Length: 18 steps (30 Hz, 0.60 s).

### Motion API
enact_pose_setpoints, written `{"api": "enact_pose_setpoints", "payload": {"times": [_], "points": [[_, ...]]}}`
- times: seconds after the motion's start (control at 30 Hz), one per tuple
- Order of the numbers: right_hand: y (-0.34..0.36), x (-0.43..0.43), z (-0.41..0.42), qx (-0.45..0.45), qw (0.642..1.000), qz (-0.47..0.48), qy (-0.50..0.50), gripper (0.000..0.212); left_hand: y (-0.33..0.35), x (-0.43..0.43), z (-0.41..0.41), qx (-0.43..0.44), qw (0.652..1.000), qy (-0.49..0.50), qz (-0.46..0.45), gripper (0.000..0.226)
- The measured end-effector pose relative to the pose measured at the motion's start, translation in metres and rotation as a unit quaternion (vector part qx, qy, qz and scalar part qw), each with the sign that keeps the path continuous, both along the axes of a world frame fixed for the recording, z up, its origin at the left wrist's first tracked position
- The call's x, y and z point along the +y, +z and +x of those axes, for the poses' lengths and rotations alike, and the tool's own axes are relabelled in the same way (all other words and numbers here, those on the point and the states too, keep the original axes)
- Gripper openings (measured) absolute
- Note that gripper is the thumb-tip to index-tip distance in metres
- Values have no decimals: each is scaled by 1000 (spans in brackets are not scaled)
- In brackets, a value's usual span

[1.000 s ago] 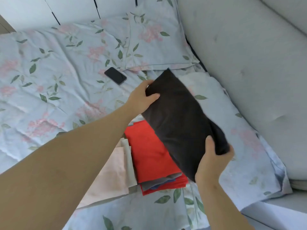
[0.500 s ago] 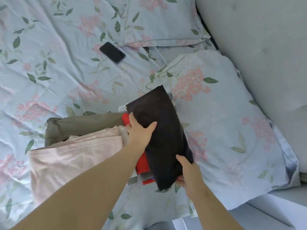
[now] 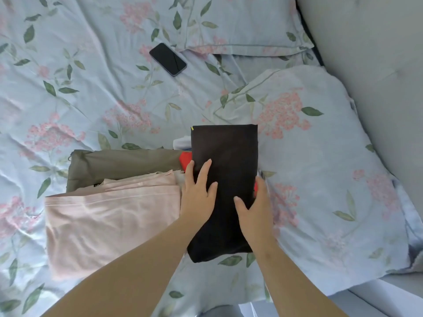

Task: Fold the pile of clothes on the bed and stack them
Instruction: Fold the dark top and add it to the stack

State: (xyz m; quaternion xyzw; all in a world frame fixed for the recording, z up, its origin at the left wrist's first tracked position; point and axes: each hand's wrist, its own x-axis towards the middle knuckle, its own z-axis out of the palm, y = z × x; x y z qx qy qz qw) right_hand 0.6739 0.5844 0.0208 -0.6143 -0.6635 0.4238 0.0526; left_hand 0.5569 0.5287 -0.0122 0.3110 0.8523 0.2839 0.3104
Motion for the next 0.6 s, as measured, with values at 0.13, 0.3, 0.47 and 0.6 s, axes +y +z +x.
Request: {"api": "enact_pose_setpoints", "payload": {"times": [0.13,0.3,0.47,0.6], "points": [[-11,25,-3,2,998,64,2,41,-4,-1,-5,58,997,39,23,46],[-27,17,4,-250,937,55,240,49,-16,-3,-7,230,948,-153,-159,55],[-9,16,-11,-252,943,99,192,47,6,-2,-23,180,962,-185,-91,47],[17,-21,-40,-24,959,238,150,26,34,-47,-42,269,953,-138,38,38]]}}
